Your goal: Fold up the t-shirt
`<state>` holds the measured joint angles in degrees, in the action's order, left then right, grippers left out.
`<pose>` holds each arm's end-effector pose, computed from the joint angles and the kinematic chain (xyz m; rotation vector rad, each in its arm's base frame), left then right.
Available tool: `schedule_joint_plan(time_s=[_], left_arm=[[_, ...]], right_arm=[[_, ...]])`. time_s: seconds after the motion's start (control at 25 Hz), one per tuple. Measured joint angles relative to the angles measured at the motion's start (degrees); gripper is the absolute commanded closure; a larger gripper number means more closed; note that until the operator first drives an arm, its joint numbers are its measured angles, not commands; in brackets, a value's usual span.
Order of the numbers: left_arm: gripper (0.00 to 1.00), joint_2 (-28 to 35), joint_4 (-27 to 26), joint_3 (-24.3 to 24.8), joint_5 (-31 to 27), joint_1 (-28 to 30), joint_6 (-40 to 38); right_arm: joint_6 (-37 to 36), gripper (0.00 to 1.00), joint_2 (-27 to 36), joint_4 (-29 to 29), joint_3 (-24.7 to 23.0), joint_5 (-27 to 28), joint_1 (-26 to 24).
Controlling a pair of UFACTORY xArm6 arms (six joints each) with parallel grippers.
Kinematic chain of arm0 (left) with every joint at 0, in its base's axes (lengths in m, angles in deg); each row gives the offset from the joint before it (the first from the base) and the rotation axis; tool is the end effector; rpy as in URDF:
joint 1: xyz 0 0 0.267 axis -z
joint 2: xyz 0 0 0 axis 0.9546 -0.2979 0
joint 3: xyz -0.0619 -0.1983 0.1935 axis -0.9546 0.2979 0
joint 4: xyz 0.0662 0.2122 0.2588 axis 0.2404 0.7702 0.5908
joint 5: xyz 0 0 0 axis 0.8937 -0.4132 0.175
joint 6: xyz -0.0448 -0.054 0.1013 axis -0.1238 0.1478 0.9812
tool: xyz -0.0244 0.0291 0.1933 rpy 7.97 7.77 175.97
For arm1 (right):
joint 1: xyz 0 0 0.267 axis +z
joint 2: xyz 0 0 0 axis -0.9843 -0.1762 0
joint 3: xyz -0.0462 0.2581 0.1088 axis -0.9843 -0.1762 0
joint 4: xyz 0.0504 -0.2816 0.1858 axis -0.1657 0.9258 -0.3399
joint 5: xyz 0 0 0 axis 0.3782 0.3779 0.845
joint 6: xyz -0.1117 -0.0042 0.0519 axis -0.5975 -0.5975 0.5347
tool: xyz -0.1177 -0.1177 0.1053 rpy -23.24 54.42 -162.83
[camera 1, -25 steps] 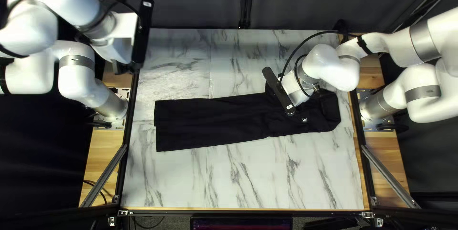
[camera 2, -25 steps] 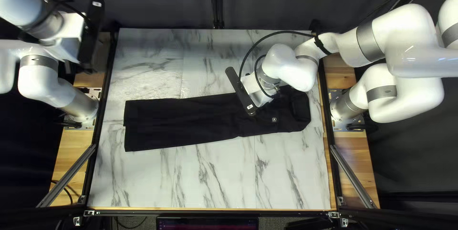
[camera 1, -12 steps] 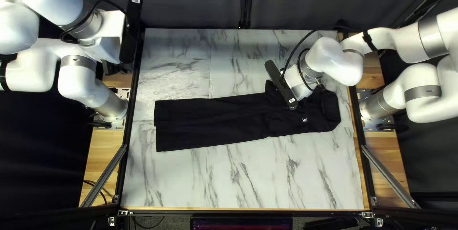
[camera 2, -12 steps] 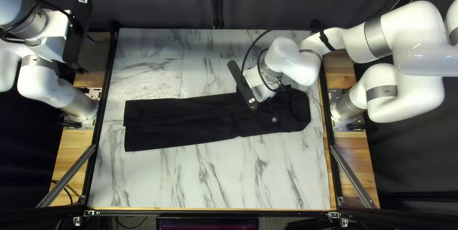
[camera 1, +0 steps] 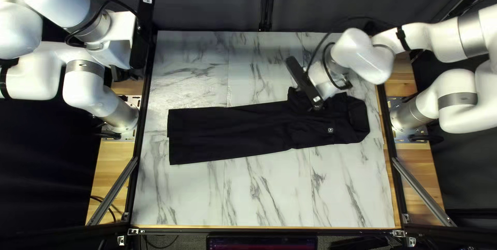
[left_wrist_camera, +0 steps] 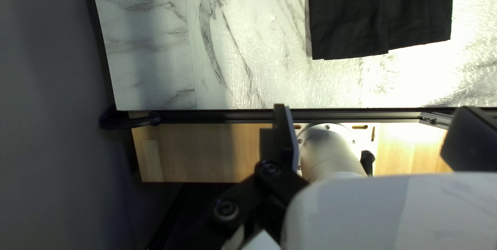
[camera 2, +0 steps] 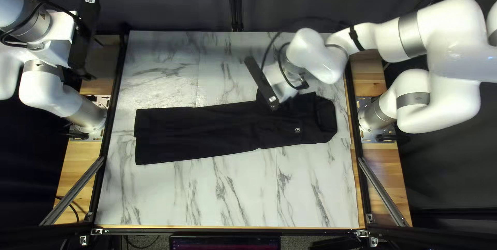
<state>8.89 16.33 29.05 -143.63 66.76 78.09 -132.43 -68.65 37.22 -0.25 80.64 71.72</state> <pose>0.1894 0.0396 0.3186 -3.0401 0.0567 -0.2733 0.4198 -0.0228 0.0821 -2.8935 -0.7229 -0.4551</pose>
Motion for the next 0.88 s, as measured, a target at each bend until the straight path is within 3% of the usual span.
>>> schedule_joint_plan(time_s=[0.28, 0.6, 0.68, 0.8, 0.88], left_arm=[[0.0, 0.0, 0.0, 0.0, 0.0, 0.0, 0.0], [0.0, 0.0, 0.0, 0.0, 0.0, 0.0, 0.0], [0.0, 0.0, 0.0, 0.0, 0.0, 0.0, 0.0], [0.0, 0.0, 0.0, 0.0, 0.0, 0.0, 0.0], [0.0, 0.0, 0.0, 0.0, 0.0, 0.0, 0.0]], right_arm=[[-1.58, 0.0, -9.18, -6.65, 2.78, -6.17, 4.56], [-0.08, 0.0, -12.34, -7.08, 5.46, -5.17, 5.19], [-0.06, 0.06, -13.07, -6.74, 6.11, -4.73, 4.78], [-0.2, 0.27, -14.23, -6.36, 7.19, -4.12, 4.19], [-0.41, 0.58, -15.18, -6.17, 8.08, -3.7, 3.89]])
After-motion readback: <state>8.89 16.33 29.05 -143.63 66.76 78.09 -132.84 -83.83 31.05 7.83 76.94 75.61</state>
